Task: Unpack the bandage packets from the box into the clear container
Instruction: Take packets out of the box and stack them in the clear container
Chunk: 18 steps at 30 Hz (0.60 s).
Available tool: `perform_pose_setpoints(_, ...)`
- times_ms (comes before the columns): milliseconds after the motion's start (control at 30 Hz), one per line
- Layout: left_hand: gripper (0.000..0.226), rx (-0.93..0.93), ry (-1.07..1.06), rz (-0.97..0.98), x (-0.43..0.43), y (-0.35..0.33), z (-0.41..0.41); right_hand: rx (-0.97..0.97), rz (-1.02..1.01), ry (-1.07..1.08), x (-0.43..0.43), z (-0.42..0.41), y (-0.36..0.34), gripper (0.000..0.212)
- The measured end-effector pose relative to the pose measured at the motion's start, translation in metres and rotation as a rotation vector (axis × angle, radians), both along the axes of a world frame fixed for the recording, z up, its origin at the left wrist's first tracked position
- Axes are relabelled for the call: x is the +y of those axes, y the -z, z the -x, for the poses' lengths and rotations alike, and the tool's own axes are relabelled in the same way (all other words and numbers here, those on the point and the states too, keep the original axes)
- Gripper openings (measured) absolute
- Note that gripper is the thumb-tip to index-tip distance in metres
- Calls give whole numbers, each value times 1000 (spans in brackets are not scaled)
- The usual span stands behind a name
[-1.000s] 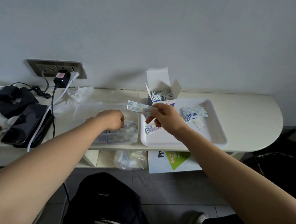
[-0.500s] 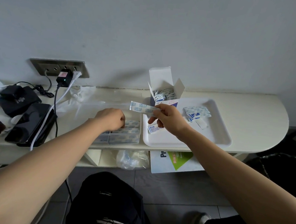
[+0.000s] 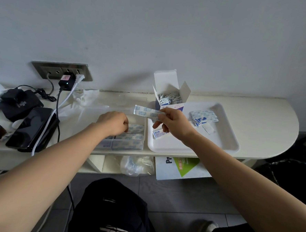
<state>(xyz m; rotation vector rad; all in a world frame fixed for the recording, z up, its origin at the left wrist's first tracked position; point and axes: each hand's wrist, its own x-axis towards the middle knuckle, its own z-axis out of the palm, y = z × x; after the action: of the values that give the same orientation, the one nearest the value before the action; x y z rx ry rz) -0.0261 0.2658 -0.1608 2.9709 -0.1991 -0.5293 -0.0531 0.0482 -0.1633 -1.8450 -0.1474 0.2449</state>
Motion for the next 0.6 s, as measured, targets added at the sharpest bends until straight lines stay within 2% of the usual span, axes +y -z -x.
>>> perform_pose_setpoints(467, 26, 19, 6, -7, -8, 0, 3, 4, 2, 0, 0, 0, -1, 19)
perform_pose_setpoints(600, 27, -67, -55, 134, 1, -6, 5, 17, 18, -13, 5, -1, -2, 18)
